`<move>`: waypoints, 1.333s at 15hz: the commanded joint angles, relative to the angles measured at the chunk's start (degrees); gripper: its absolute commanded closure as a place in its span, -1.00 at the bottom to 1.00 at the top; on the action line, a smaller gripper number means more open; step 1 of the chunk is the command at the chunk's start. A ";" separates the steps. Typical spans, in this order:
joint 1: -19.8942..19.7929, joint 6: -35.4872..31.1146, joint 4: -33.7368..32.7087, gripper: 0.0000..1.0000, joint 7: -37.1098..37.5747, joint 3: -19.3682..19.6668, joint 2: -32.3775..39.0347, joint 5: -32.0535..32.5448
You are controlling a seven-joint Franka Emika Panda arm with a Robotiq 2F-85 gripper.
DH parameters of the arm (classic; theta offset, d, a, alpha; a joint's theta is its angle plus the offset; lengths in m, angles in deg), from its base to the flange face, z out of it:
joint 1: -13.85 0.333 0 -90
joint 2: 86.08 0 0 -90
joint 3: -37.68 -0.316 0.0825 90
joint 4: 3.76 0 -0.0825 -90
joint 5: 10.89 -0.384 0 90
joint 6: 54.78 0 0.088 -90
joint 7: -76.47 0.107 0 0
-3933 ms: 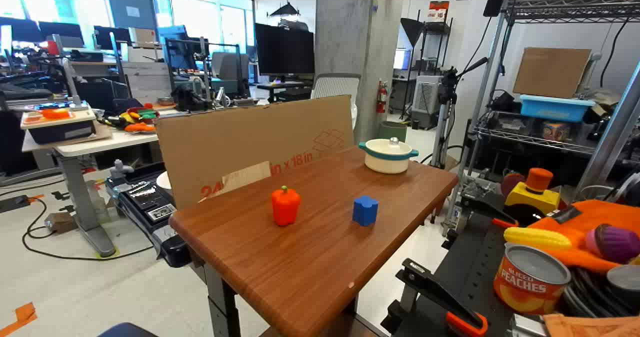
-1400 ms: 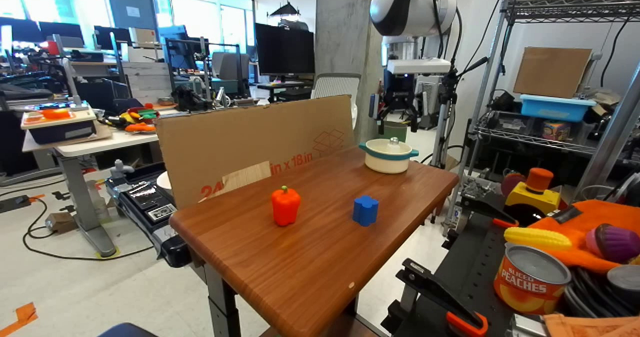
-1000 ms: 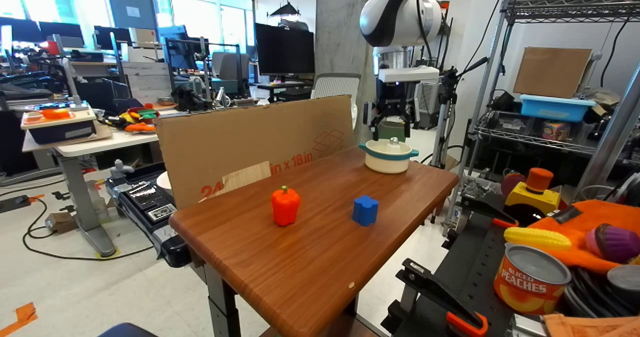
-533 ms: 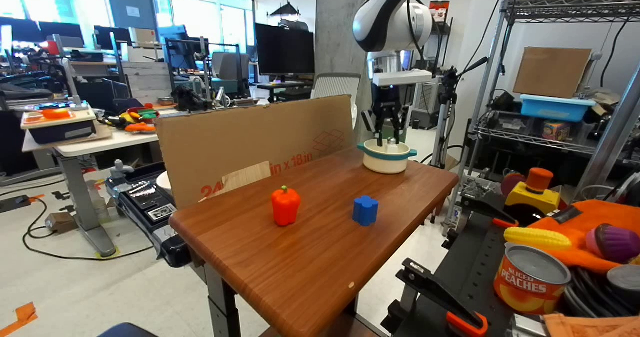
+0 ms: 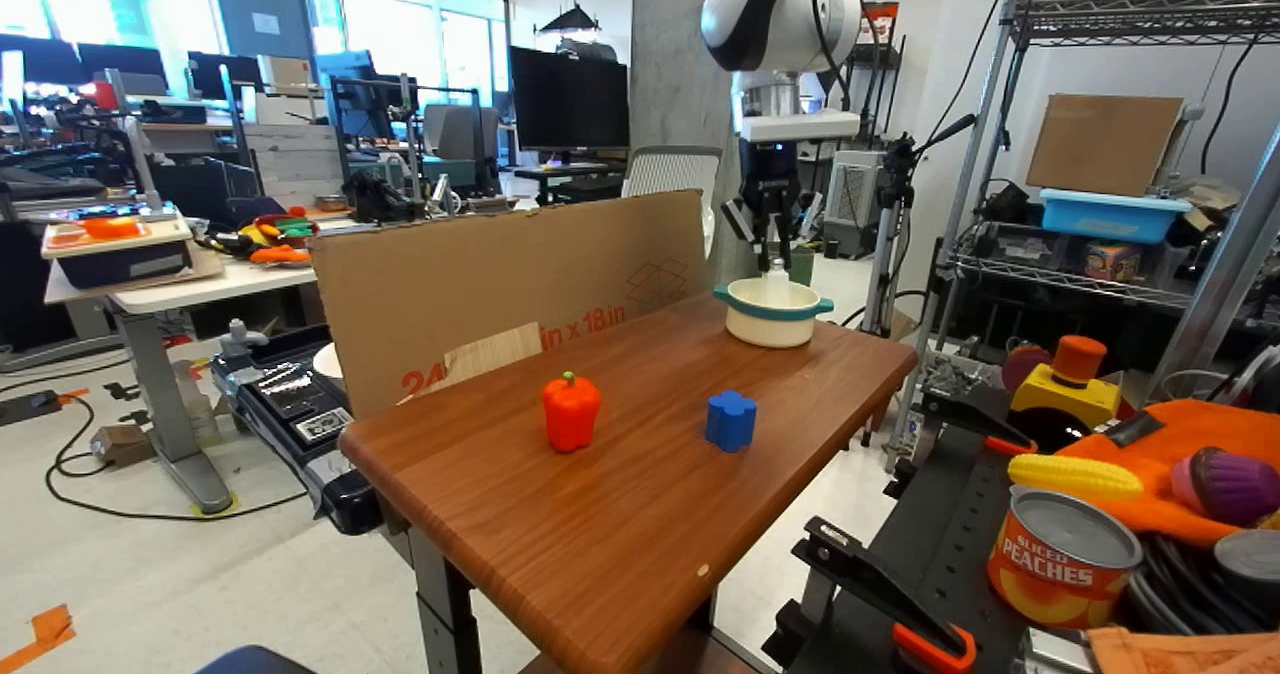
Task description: Remove the salt shaker from the pot
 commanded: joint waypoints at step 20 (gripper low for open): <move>12.44 -1.77 6.21 0.85 13.61 -5.40 -6.32 -2.31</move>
